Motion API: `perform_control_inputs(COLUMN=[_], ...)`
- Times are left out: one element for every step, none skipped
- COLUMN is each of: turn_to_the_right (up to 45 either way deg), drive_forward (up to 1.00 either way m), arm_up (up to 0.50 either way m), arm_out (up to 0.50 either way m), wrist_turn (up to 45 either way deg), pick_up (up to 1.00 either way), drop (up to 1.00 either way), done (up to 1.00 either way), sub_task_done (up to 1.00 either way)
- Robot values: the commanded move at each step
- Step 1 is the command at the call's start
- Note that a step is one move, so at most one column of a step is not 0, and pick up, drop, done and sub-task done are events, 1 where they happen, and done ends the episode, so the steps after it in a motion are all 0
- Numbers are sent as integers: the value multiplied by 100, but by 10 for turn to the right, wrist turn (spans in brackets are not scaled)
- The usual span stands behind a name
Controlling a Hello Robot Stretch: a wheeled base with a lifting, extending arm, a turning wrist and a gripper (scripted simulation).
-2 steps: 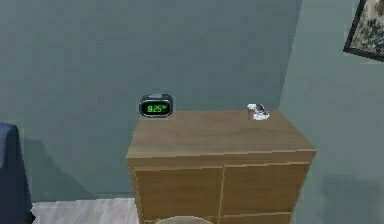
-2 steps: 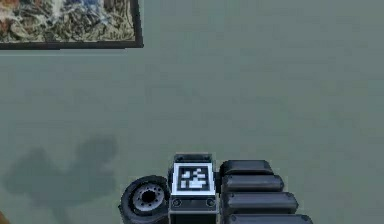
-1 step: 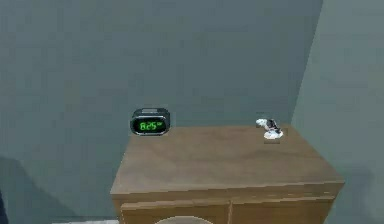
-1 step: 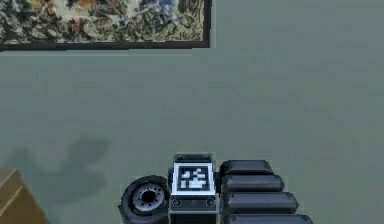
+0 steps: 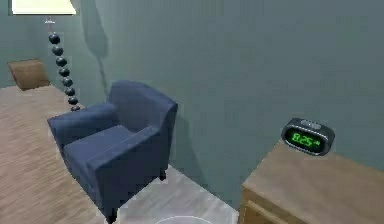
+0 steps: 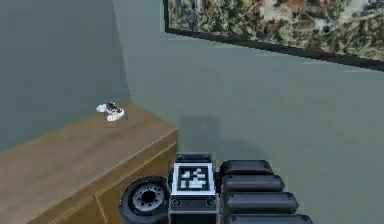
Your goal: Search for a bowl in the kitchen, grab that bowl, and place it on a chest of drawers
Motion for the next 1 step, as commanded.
perform_control_inputs(turn_to_the_right=[-450], drive_forward=[0], arm_up=[0], arm_out=[0], wrist_turn=[0], pick_up=[0], drop=[0], done=[0], sub_task_done=[0])
